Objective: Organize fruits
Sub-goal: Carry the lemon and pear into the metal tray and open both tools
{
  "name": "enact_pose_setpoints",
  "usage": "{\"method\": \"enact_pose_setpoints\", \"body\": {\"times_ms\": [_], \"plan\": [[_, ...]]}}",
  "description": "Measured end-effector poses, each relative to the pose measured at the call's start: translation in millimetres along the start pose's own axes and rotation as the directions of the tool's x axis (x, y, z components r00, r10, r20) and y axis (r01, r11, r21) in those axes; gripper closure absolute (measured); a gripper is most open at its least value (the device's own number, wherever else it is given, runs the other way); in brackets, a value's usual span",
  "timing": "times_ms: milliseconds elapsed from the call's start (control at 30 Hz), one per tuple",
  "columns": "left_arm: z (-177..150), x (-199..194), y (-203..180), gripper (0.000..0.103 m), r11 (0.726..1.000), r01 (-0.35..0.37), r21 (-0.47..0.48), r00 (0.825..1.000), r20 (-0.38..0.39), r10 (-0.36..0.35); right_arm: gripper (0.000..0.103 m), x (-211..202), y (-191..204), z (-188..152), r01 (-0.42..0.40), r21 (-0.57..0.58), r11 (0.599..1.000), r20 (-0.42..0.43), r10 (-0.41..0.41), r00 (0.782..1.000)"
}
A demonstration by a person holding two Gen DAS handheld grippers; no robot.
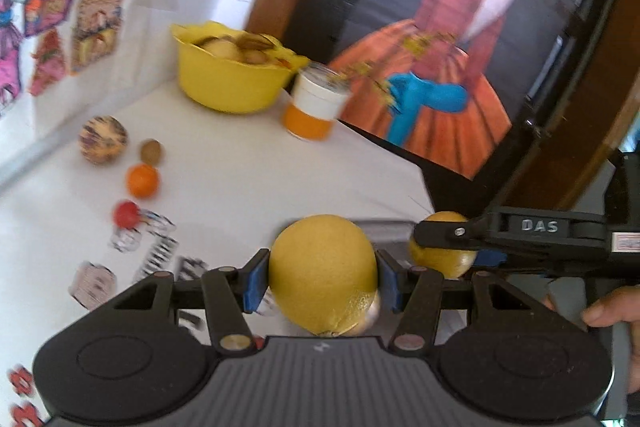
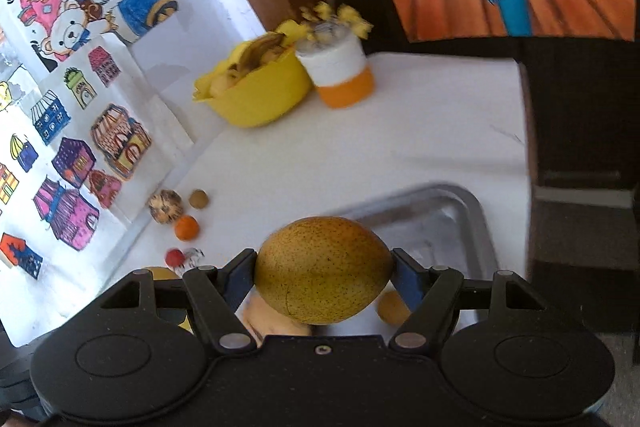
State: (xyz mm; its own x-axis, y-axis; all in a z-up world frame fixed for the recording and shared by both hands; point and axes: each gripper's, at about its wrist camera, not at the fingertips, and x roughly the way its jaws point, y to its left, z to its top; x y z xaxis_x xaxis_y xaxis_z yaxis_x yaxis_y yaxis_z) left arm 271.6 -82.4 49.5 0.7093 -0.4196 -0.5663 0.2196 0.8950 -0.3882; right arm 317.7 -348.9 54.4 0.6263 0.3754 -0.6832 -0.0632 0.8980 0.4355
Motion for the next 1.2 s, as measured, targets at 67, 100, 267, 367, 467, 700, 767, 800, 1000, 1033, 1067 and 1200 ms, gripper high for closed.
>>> {"method": "enact_pose_setpoints", "body": {"times_ms": [67,100,267,367,467,700,767,800,1000,1033,1067,1200], "plan": [[-8,4,-8,0.044,1.0,0.021,0.005,0.999,-0.025,-0.021,0.03,-2,-13,-10,-0.015,0.028,0.999,-0.013,0.016,1.0],[-12,7,-10,0.044,1.0,0.026,0.006,0.999,-0.039,-0.026,0.03,-3,-18,-15,-0.021,0.041,0.999,-0.019,0.021,1.0],[-28,14,-20,0.044,0.999,0.043,0.008,0.996,-0.084,-0.042,0.03,-10,-33,-35,-0.036,0.059,0.998,-0.042,0.039,0.998],[-34,17,-22,0.044,0.999,0.051,0.009,0.994,-0.098,-0.05,0.03,-14,-35,-44,-0.035,0.043,0.998,-0.047,0.037,0.998],[-37,17,-24,0.044,0.999,0.052,0.013,0.994,-0.092,-0.051,0.03,-15,-38,-53,-0.038,0.04,0.998,-0.049,0.04,0.998],[-36,21,-24,0.044,0.999,0.034,0.018,0.995,-0.099,-0.032,0.03,-10,-39,-58,-0.045,0.049,0.998,-0.051,0.048,0.998],[-35,25,-23,0.044,1.0,0.028,0.012,0.994,-0.103,-0.027,0.03,-9,-39,-59,-0.047,0.05,0.998,-0.047,0.05,0.998],[-35,26,-23,0.043,1.0,0.027,0.009,0.994,-0.105,-0.026,0.03,-8,-39,-59,-0.048,0.047,0.998,-0.045,0.05,0.998],[-38,28,-26,0.043,0.999,0.027,0.034,0.995,-0.092,-0.024,0.029,-8,-35,-66,-0.038,0.001,0.999,-0.025,0.038,0.999],[-38,28,-26,0.043,0.999,0.026,0.038,0.996,-0.09,-0.023,0.029,-8,-35,-67,-0.037,-0.008,0.999,-0.019,0.037,0.999],[-39,28,-26,0.043,0.999,0.027,0.04,0.996,-0.09,-0.023,0.029,-9,-35,-69,-0.034,-0.015,0.999,-0.01,0.034,0.999],[-39,28,-23,0.043,0.999,0.026,0.043,0.995,-0.099,-0.022,0.029,-12,-33,-78,-0.027,-0.041,0.999,0.029,0.029,0.999]]}}
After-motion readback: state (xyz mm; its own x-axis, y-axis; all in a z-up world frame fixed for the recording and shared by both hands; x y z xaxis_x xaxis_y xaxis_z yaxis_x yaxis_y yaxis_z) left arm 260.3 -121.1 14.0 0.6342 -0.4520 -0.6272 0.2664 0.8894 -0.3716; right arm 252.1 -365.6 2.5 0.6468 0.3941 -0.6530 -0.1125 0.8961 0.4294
